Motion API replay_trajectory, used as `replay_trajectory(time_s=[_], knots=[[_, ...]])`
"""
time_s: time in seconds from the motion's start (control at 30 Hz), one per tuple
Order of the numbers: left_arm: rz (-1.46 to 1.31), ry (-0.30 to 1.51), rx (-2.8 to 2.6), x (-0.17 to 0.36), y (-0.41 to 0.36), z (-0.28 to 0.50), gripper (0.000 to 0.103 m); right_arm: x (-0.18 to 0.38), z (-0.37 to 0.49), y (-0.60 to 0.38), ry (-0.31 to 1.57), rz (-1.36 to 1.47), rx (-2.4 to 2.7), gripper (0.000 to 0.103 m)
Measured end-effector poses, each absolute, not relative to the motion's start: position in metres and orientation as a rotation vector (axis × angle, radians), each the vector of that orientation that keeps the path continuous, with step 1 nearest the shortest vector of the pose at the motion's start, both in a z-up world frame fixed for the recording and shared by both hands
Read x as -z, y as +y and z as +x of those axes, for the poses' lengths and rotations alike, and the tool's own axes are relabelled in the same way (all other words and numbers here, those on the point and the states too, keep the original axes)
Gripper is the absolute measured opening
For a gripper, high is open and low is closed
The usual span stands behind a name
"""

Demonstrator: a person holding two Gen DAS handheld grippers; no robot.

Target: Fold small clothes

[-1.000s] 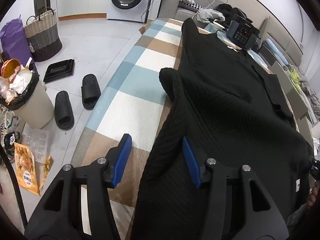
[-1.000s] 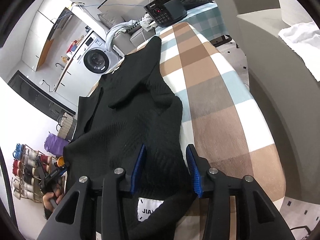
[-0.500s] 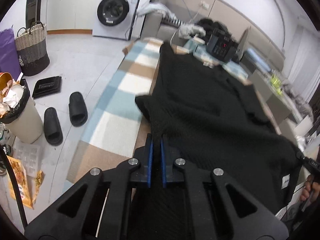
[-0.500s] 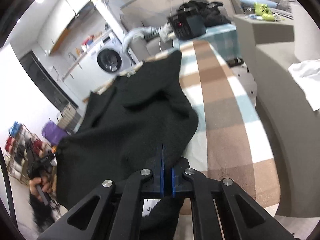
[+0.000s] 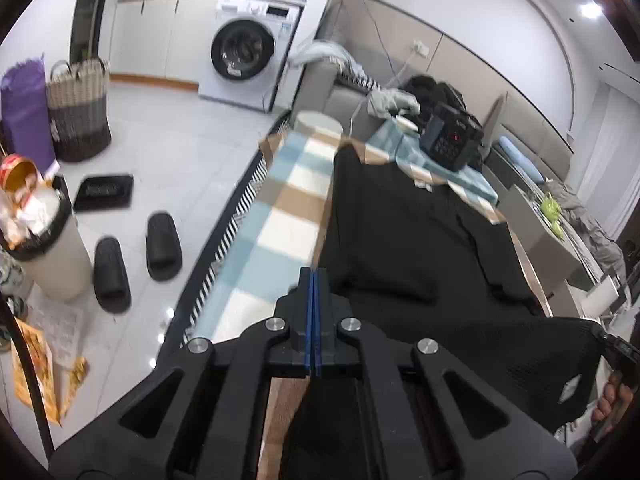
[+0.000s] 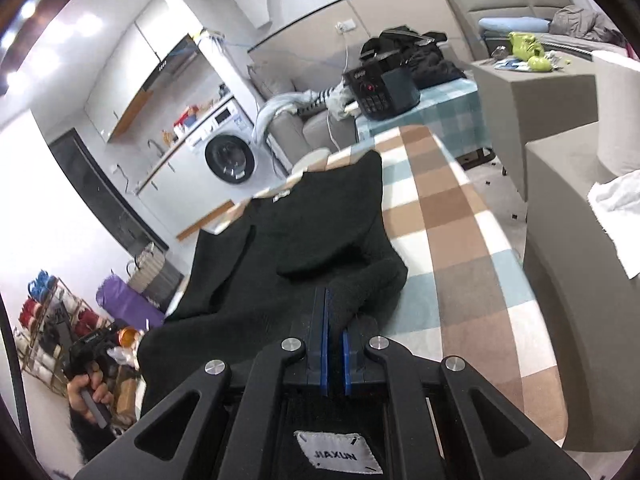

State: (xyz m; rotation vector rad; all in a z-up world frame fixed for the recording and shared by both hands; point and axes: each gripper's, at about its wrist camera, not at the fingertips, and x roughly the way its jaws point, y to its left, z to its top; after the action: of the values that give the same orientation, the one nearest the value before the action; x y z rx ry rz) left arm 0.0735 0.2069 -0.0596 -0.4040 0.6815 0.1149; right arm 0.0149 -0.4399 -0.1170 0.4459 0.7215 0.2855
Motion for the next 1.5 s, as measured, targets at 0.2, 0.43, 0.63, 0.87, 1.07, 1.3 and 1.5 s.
replay_trajectory(time_s=[0.2, 0.43, 0.63, 0.87, 1.07, 1.3, 1.5], knots=[[-0.406, 0.811, -0.08, 0.099, 0.198, 0.063, 0.013, 0.13, 0.014, -0.446, 0.769, 0.468, -0.271, 0.005], [-0.469, 0.804, -0.031, 0.121, 0.186, 0.039, 0.06, 0.134, 0.013, -0.446, 0.786, 0.467, -0.272, 0.005], [-0.407, 0.899, 0.001, 0.14, 0.164, 0.047, 0.06, 0.14, 0.013, -0.443, 0.799, 0.467, -0.277, 0.005], [-0.304, 0.85, 0.017, 0.137, 0.145, 0.054, 0.004, 0.136, 0.007, -0.438, 0.764, 0.441, -0.305, 0.005], [-0.374, 0.713, 0.004, 0.101, 0.167, 0.049, 0.003, 0.134, 0.012, -0.444, 0.753, 0.443, -0.269, 0.005], [-0.391, 0.628, -0.03, 0.075, 0.179, 0.082, 0.003, 0.128, 0.035, -0.432, 0.752, 0.421, -0.253, 0.005], [-0.407, 0.714, -0.096, 0.092, 0.186, 0.14, 0.003, 0.138, 0.078, -0.426, 0.83, 0.396, -0.168, 0.006]])
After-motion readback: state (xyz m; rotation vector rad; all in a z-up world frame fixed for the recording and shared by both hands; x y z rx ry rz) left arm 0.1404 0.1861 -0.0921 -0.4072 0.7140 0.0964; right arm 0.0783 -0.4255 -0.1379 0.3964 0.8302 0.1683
